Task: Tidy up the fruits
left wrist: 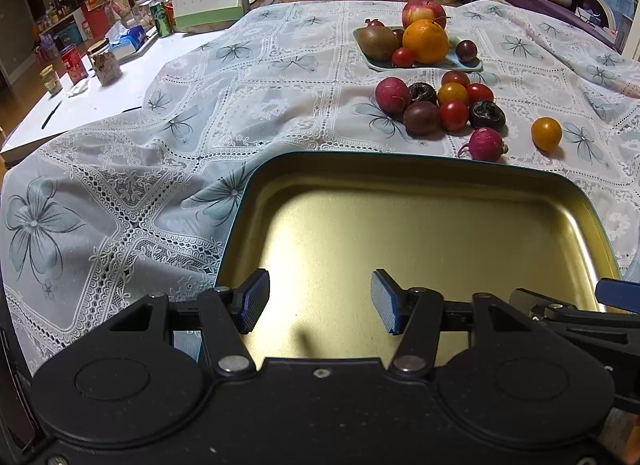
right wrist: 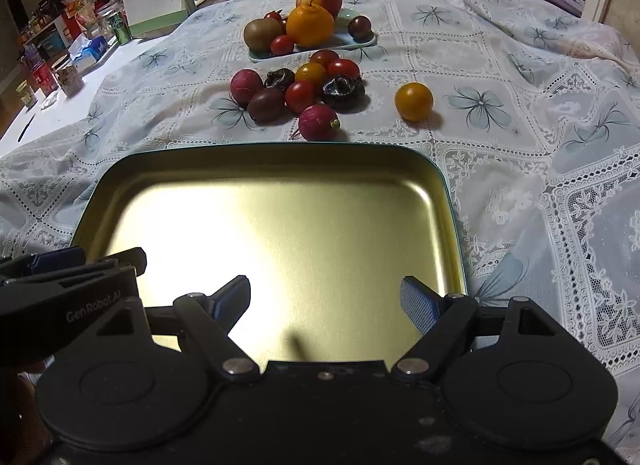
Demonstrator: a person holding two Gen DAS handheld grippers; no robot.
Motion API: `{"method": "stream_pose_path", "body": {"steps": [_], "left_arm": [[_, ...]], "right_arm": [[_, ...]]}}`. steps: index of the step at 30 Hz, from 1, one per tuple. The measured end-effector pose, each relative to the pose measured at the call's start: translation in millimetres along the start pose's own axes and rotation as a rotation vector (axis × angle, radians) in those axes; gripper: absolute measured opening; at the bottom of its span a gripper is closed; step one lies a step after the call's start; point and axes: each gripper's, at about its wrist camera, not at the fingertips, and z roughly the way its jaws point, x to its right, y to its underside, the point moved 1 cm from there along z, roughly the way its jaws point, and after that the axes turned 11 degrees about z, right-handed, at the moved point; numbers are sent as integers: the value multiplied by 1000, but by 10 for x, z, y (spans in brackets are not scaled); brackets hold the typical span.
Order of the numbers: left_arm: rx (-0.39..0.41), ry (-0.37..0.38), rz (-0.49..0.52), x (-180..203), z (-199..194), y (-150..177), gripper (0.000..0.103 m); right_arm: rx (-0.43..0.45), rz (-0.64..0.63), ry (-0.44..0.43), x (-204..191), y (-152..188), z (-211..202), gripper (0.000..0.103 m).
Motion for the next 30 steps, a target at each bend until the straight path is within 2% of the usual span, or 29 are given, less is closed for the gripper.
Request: {"method": "stream_pose_path", "body": {"steps": [30], "left_arm": [[-17, 11, -9, 26, 16, 23, 60]], "right_arm": [[-29, -9, 3, -5, 22, 23, 85]]}}
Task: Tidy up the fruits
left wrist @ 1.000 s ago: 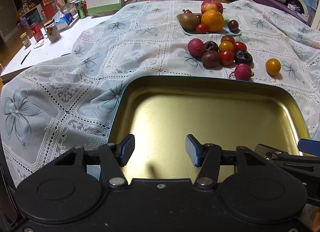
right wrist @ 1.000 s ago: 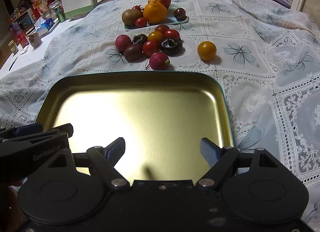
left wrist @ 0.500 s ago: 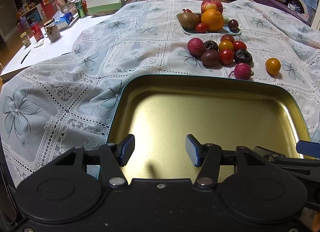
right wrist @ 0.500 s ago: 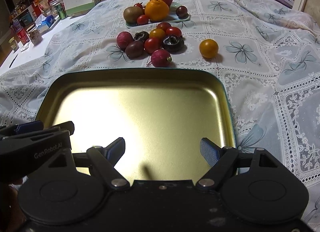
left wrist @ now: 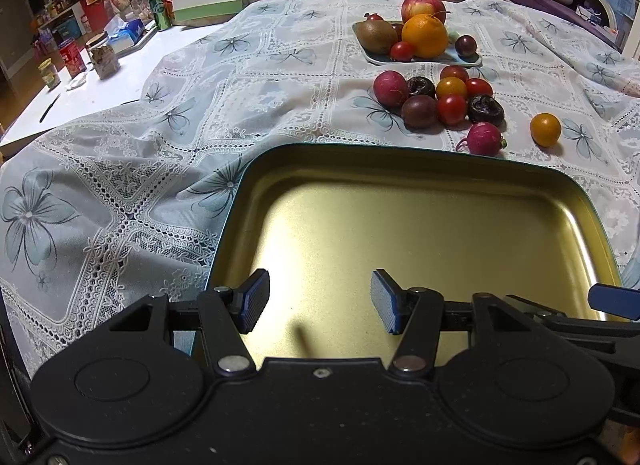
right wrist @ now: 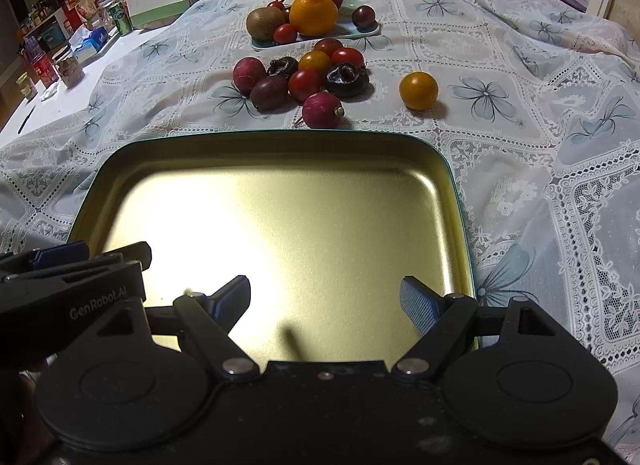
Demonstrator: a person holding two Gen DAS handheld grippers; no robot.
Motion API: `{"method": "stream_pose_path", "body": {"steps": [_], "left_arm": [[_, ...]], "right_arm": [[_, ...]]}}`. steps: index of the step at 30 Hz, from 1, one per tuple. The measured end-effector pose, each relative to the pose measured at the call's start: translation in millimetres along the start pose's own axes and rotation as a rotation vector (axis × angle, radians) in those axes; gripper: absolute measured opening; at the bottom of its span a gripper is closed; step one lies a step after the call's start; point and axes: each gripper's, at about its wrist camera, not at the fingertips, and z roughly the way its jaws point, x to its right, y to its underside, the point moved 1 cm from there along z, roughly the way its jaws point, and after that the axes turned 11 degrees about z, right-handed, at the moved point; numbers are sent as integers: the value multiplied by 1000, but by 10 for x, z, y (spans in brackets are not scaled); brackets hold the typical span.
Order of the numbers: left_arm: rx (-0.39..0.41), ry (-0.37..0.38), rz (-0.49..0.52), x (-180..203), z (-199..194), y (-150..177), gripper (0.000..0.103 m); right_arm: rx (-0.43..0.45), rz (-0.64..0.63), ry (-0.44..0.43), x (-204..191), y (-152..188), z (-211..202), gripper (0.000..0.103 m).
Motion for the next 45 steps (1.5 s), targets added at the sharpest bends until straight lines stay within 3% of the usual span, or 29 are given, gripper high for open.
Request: {"method": "stream_pose_path", "body": {"steps": [29, 35, 45], "left_arm": [[-32, 26, -9, -2, 71, 8, 60], [-9, 39, 19, 16, 33, -18, 60], [-28, 99, 12, -130, 76, -429, 61]], "right_arm": [[-45, 8, 12, -4, 7, 68, 85], [-30, -6, 19, -9, -14, 66, 85], [26, -58, 74, 160, -527, 53, 82]]}}
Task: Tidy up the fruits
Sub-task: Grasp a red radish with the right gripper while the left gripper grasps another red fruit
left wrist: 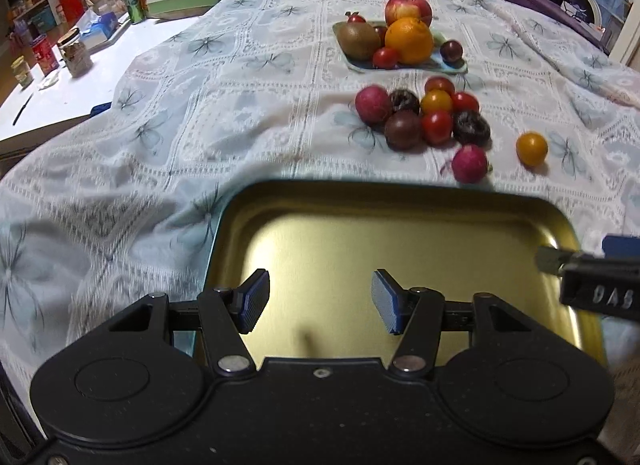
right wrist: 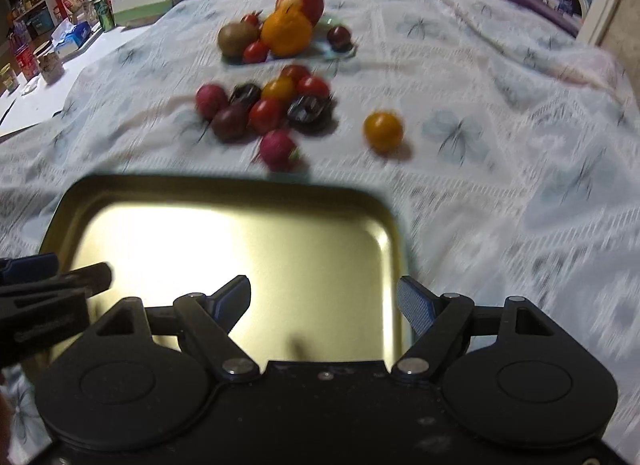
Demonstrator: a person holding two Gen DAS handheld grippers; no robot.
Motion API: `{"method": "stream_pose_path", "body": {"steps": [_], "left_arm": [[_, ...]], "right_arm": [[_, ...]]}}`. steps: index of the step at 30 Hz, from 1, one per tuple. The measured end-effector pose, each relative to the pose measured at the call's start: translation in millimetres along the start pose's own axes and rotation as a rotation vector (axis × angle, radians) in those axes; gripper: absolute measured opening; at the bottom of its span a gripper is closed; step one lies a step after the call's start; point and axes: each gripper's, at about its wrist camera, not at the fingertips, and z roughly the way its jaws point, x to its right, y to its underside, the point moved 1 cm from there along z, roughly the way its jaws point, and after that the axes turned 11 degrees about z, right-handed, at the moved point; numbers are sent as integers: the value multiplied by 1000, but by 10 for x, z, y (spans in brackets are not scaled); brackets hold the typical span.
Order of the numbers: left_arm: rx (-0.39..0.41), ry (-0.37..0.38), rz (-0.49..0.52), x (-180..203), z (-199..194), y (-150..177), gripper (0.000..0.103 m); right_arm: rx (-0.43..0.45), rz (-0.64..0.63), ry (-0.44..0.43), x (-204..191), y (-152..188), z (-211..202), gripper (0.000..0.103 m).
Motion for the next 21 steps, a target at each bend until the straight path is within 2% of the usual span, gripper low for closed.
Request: {"method": "stream_pose_path", "body": {"steps": [3, 6, 8, 11, 13, 17, 21], "left_arm": [[25, -15, 7, -30, 14, -168, 61], [35, -42, 29, -35, 79, -365, 61], [40, -45, 33, -58, 135, -490, 61], [39, -37, 20, -85, 253, -664, 61], [40, -36, 15, -94, 331, -755, 61], [44, -46, 28, -88, 446, -897, 61], [38, -8, 24, -87, 511, -966, 61]], "right_arm": [[28, -27, -1, 115, -269, 49, 82], [60, 2, 7, 270, -529, 135, 84], [57, 30, 11, 368, -687, 219, 83], [38, 100, -40, 526, -883, 331, 82], [15, 157, -42, 619, -1004, 426, 82], [2, 273, -12, 754, -1143, 580, 81], [4, 264, -15, 701, -1171, 654, 81]]}}
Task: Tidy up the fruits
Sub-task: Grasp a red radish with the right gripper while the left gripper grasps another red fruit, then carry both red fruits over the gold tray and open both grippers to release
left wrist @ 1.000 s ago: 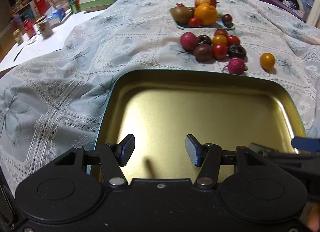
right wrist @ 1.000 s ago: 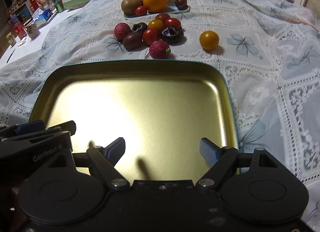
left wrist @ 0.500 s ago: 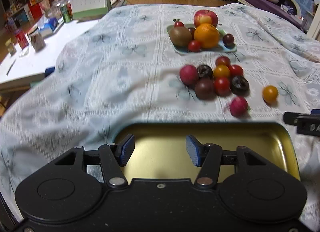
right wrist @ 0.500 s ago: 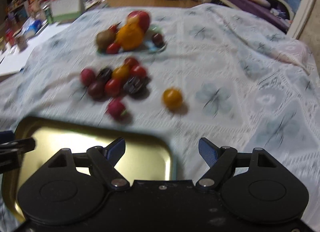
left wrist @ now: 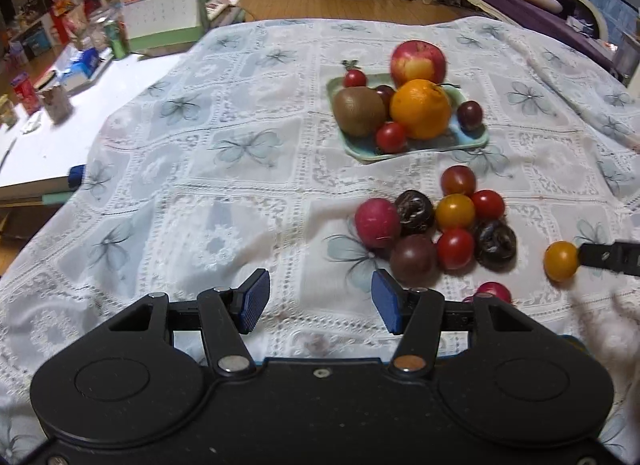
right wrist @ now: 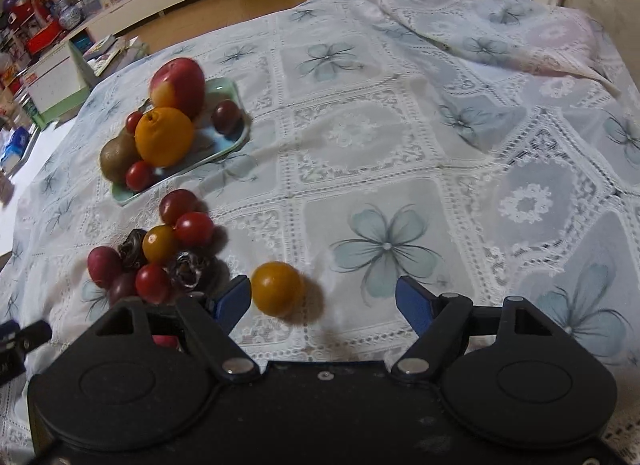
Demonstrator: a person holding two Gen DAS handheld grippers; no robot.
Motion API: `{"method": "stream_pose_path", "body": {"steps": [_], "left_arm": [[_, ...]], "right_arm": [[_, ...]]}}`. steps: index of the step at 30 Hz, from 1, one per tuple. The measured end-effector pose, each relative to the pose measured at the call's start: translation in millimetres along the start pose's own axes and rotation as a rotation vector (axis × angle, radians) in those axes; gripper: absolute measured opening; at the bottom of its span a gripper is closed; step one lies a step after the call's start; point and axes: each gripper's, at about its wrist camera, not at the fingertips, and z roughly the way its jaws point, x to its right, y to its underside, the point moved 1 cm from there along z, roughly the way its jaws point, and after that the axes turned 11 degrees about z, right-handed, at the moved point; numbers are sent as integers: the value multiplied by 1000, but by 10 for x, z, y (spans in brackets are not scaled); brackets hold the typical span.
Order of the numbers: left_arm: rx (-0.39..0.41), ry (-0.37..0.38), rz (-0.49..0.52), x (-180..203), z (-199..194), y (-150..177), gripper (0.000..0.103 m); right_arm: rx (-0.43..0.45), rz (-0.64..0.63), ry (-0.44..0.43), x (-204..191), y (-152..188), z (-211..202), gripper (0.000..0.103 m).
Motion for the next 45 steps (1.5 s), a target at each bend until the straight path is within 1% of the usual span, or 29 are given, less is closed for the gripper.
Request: {"method": "stream_pose_path", "body": {"steps": [3, 4, 6, 7, 8, 10, 13, 14, 19, 23, 25, 26, 27, 28, 30, 33, 35, 38, 40, 43, 45], "left_arm": [[-13, 22, 5, 29, 41, -33, 60], [-16, 23, 13, 41, 47, -43, 60], [-12, 16, 29, 56, 43, -75, 60], [-7, 8, 34, 55, 38, -93, 60], [-4, 0, 35, 51, 34, -114, 60], [1, -5, 41, 38, 35, -154, 60], [3, -10, 47, 13, 57, -203, 60], [0, -12, 49, 4, 69, -215, 60], [-6, 3, 40, -37, 134, -254, 60], [-10, 19, 31, -35, 208, -298, 60], [-11, 27, 36, -17, 244, -325, 60], [-8, 34, 40, -5, 260, -341, 60], [-7, 40, 43, 8, 279, -357, 60], [-7, 44, 44, 23, 301, -374, 60], [-10, 57, 44, 58, 357, -405, 60], [-19, 72, 43, 122, 459, -444, 60], [-25, 73, 45, 166, 528, -467, 60], [-49, 43, 42, 207, 657, -490, 60], [-67, 37, 30, 205, 740, -484, 60], [-95, 77, -10, 166, 860, -465, 59], [-86, 97, -54, 112, 898, -453, 54]], "right_arm": [[8, -40, -28, -112, 90, -22, 79], [4, -54, -42, -150, 121, -33, 75], [-10, -76, -75, -239, 189, -49, 62], [-18, -84, -94, -284, 216, -53, 49], [-31, -91, -111, -337, 245, -60, 40], [-68, -95, -144, -429, 285, -42, 40], [-126, -98, -173, -558, 338, 36, 42], [-136, -100, -176, -607, 362, 56, 45], [-150, -126, -164, -798, 453, 159, 46], [-163, -137, -134, -878, 484, 266, 47], [-160, -140, -116, -909, 496, 334, 46], [-158, -141, -110, -908, 495, 365, 43], [-153, -142, -106, -904, 502, 375, 41], [-143, -141, -113, -891, 504, 363, 36], [-138, -138, -138, -856, 492, 326, 36], [-137, -99, -160, -776, 462, 299, 36], [-133, -83, -165, -737, 448, 304, 36], [-116, -70, -169, -697, 439, 301, 36], [-104, -71, -164, -693, 440, 295, 36], [-90, -76, -164, -688, 445, 285, 36], [-87, -78, -163, -688, 451, 289, 36]]}}
